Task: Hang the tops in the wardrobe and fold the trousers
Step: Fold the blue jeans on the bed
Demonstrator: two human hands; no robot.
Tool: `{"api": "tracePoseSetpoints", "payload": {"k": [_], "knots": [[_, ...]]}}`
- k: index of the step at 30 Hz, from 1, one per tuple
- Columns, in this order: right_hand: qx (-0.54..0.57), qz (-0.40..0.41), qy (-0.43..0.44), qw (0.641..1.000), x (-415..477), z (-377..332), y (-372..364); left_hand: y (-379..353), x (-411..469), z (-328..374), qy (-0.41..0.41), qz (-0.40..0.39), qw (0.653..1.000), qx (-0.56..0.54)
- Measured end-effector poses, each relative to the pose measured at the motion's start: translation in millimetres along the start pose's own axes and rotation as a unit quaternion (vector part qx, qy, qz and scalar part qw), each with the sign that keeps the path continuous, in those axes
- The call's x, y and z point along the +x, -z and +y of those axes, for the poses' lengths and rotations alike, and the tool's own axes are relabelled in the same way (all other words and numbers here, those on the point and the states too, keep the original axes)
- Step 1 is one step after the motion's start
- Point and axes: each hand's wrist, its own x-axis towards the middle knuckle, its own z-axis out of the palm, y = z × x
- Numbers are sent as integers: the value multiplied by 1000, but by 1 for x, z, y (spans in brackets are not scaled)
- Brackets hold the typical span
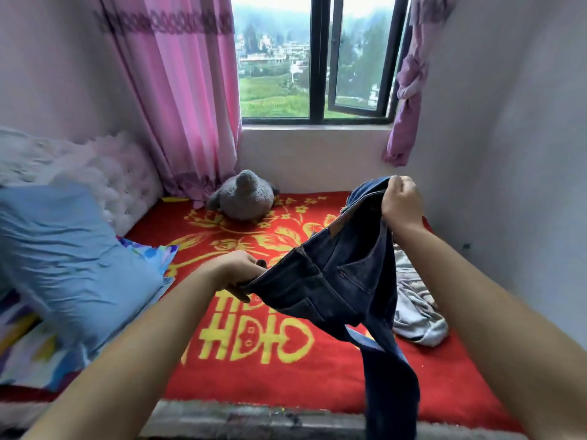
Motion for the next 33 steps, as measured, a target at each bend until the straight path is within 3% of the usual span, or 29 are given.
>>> {"api": "tracePoseSetpoints", "payload": {"k": [4,7,10,14,20,24,29,33], "knots": [[-14,20,37,999,-20,-14,16,11,-8,1,-62,181,977,98],[-33,-35,129,990,-30,-26,33,14,-14,-2,-143,287,946,55],[-110,-58,178,976,-35,-29,45,19,-25,-7,-208,258,938,99],[-155,-59,148,975,-29,-30,58,34,-37,-11,-220,194,950,110],[-266,-91,148,948,-22,-18,60,53,-26,-3,-241,310,920,11],[-344,-94,173,918,-17,-15,59,66,-25,-1,-190,382,897,116],[-387,-102,228,888,-17,-14,38,66,-21,-2,-228,361,870,247],[-375,-175,257,873,-18,-7,37,66,-11,-13,-285,300,880,233]]}}
